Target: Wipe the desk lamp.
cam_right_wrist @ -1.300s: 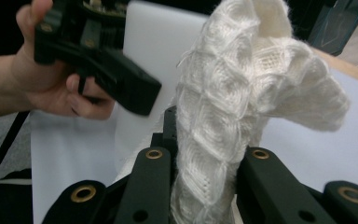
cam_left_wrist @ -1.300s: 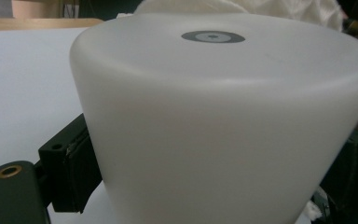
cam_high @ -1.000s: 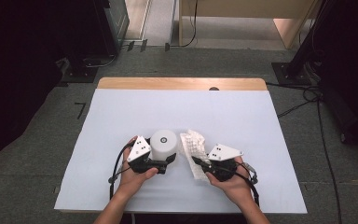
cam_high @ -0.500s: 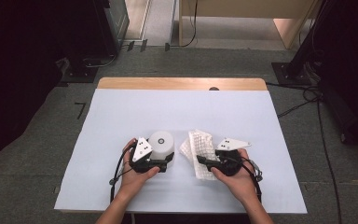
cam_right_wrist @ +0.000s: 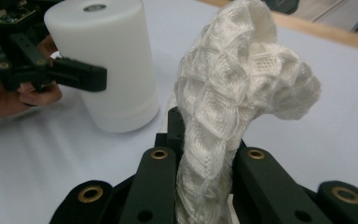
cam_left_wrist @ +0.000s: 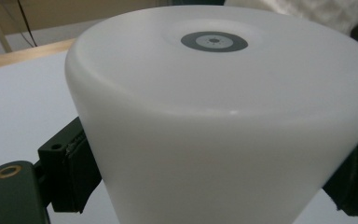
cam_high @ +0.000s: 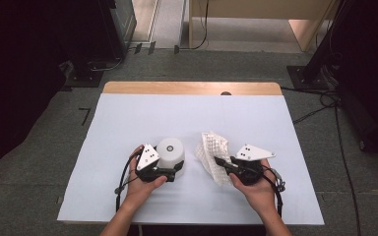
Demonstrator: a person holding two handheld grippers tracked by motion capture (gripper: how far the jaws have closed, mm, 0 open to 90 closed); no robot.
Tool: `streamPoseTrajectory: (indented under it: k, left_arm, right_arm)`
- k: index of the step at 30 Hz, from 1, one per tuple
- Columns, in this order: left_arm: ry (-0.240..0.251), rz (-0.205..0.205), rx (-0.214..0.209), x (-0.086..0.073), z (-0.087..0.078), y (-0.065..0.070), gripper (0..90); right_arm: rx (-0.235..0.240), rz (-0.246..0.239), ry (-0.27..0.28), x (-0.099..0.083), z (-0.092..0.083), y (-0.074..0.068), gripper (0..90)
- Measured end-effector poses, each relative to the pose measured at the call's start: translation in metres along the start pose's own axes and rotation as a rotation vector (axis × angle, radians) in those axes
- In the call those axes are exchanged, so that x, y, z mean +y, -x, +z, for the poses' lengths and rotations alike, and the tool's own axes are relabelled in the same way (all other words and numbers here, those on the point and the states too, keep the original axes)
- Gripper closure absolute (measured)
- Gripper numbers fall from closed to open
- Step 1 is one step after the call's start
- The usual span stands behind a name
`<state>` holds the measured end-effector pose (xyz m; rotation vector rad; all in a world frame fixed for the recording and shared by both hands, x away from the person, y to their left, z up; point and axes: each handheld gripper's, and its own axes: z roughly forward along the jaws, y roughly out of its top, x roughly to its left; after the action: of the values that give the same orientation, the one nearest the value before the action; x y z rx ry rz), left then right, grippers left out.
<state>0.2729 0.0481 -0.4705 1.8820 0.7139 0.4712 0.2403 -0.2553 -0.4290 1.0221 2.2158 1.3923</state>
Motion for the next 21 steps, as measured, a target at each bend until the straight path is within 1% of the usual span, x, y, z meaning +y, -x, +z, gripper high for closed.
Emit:
streamPoseTrajectory:
  k: [1, 2, 4, 6, 7, 9, 11, 12, 14, 15, 18, 19, 20, 21]
  left_arm:
    - [-0.002, 0.011, 0.002, -0.001, 0.001, 0.002, 8.2]
    - [-0.006, 0.03, 0.004, -0.001, 0.002, 0.004, 8.2]
    - [-0.005, 0.047, 0.005, -0.002, 0.003, 0.006, 8.1]
    - [-0.006, 0.048, 0.005, -0.002, 0.002, 0.005, 8.1]
    - [-0.007, 0.042, 0.006, -0.002, 0.002, 0.005, 8.1]
    - [-0.007, 0.039, 0.016, -0.003, 0.0, 0.007, 8.1]
    - [-0.003, 0.03, 0.039, -0.005, -0.002, 0.009, 8.0]
    - [-0.005, 0.034, 0.052, -0.005, -0.003, 0.01, 7.7]
    - [-0.005, 0.03, 0.073, -0.005, -0.006, 0.011, 5.7]
    - [-0.005, 0.032, 0.092, -0.004, -0.007, 0.012, 4.3]
    - [0.013, -0.011, 0.142, -0.005, -0.011, 0.017, 2.9]
    - [0.018, -0.02, 0.145, -0.005, -0.012, 0.019, 2.1]
    - [0.013, -0.033, 0.157, -0.006, -0.012, 0.021, 1.8]
    - [0.014, -0.054, 0.18, -0.007, -0.011, 0.024, 1.7]
  right_arm:
    - [-0.003, -0.006, 0.004, 0.0, 0.0, -0.002, 81.4]
    - [0.0, -0.006, 0.006, 0.0, 0.0, -0.002, 81.3]
    - [0.003, -0.004, 0.007, -0.001, 0.001, -0.002, 81.3]
    - [0.004, -0.006, 0.003, -0.002, 0.001, -0.002, 81.3]
    - [0.006, -0.009, 0.001, -0.002, 0.002, -0.003, 81.3]
    - [0.013, -0.011, -0.001, -0.003, 0.003, -0.003, 81.3]
    - [0.02, -0.009, -0.002, -0.003, 0.004, -0.005, 81.2]
    - [0.024, -0.017, 0.001, -0.002, 0.005, -0.005, 81.2]
    - [0.029, -0.019, -0.004, -0.002, 0.006, -0.005, 81.2]
    - [0.029, -0.02, -0.004, -0.002, 0.007, -0.005, 81.1]
    - [0.035, -0.02, -0.002, -0.001, 0.009, -0.005, 81.1]
    - [0.037, -0.019, -0.003, -0.001, 0.01, -0.005, 81.1]
    - [0.038, -0.022, 0.0, -0.001, 0.011, -0.006, 81.1]
    - [0.042, -0.024, -0.002, 0.0, 0.012, -0.006, 81.1]
